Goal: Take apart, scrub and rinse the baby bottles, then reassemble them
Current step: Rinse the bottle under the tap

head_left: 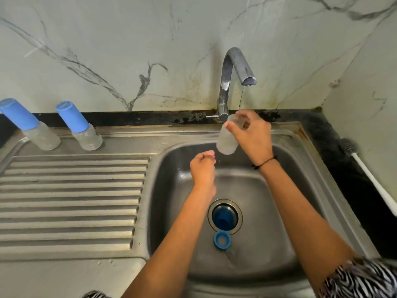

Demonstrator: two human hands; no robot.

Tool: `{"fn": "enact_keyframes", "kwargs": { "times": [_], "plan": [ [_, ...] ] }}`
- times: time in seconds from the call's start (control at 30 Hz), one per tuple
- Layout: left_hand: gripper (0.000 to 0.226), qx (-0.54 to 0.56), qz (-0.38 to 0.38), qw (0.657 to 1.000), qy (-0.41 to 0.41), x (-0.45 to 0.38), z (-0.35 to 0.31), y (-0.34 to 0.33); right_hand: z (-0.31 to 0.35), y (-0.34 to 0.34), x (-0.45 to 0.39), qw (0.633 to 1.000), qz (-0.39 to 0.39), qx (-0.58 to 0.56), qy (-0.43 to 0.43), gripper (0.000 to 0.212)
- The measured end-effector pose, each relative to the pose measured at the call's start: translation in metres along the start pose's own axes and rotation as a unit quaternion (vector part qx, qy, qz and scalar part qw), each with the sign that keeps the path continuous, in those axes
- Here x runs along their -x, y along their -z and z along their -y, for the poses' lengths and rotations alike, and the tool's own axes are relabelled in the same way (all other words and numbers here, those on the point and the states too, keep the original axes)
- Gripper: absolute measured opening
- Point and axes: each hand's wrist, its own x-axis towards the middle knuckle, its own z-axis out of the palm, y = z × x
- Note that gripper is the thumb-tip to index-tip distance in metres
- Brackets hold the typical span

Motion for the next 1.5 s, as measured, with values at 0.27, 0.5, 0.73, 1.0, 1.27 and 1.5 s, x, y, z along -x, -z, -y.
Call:
{"fn": "enact_keyframes", "kwargs": {
  "times": [0.27,0.5,0.73,1.0,1.27,1.5],
  "plan": [
    [0.019,-0.007,-0.011,1.000,-0.012,0.001,-0.003,-0.001,-0.009,-0.012,0.013,0.998,0.006,0.053,0.027,0.041],
    [0.016,-0.003,-0.011,1.000,-0.013,-0.001,-0.003,0.001,-0.009,-0.007,0.008,0.998,-0.011,0.053,0.014,0.041],
    [0.016,0.002,-0.001,1.000,-0.013,0.000,-0.003,-0.002,-0.008,-0.005,0.005,0.994,0.046,0.101,0.010,0.040],
    [0.017,0.009,-0.007,1.000,-0.022,-0.006,-0.009,-0.003,-0.016,-0.010,0.014,0.993,0.034,0.107,0.031,0.040],
    [0.020,0.015,-0.008,1.000,-0.020,-0.009,-0.014,0.001,-0.017,-0.008,0.018,0.996,-0.022,0.065,0.053,0.039],
    [0.016,0.019,0.003,1.000,-0.018,-0.007,-0.013,0.000,-0.019,-0.010,0.025,0.995,-0.003,0.082,0.061,0.041]
  ]
}}
